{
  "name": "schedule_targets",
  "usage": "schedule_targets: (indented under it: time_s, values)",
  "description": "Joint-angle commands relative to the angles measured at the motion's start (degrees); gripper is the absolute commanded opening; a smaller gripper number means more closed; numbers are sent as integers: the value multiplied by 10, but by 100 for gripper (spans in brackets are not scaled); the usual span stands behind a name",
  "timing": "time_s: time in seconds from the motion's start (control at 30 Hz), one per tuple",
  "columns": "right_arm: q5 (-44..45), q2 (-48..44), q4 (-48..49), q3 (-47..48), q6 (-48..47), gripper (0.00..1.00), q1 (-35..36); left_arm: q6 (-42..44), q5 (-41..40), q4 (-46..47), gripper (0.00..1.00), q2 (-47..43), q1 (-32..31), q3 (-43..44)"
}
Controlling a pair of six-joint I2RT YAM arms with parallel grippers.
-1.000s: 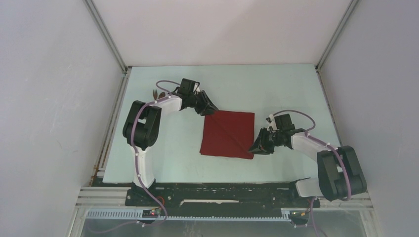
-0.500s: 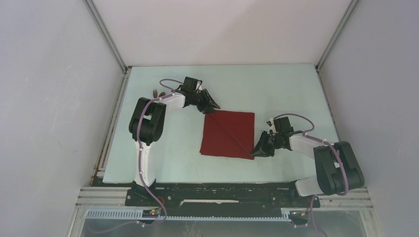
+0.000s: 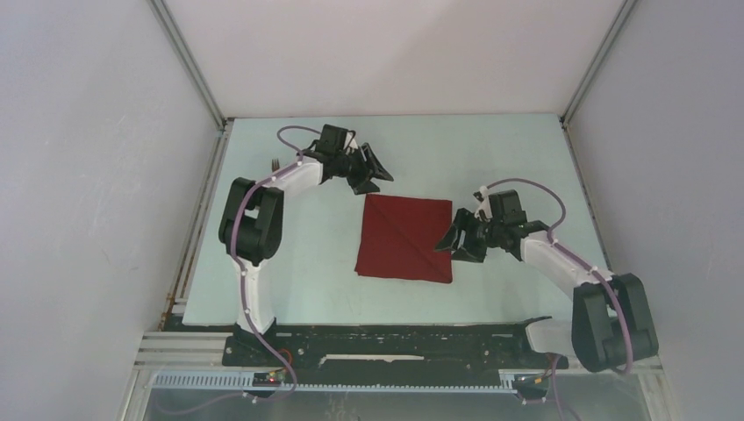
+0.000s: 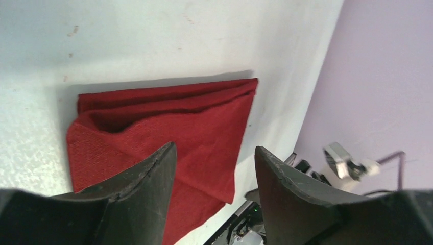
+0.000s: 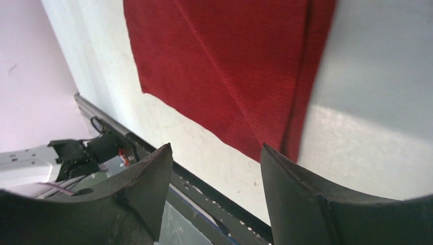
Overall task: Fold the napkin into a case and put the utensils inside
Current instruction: Smooth out the upper triangle-folded napkin at the center of the board.
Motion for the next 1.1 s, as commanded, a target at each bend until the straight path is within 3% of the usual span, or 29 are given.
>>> schedule_targets:
  time_s: [0.0,0.2,0.53,0.67,0.9,1.07]
  values:
    - [-93,57,93,8,33,74,20,-5,25,35,63,-47,2,-26]
    - [-175,151,243,6,77,82,24,-51,57,119,63,-9,6,-69]
    - [-197,228,344,-82,87,82,-21,-47,39,151,64,79,36,-32]
    - [-187,212,324,-111,72,82,-29,-42,31,147,64,101,37,-15]
    - [-158,75,205,-88,50,85,-24,9,29,76,65,38,30,11]
    - [-187,116,267,-21,86,86,-8,-4,48,74,68,-31,12,-22]
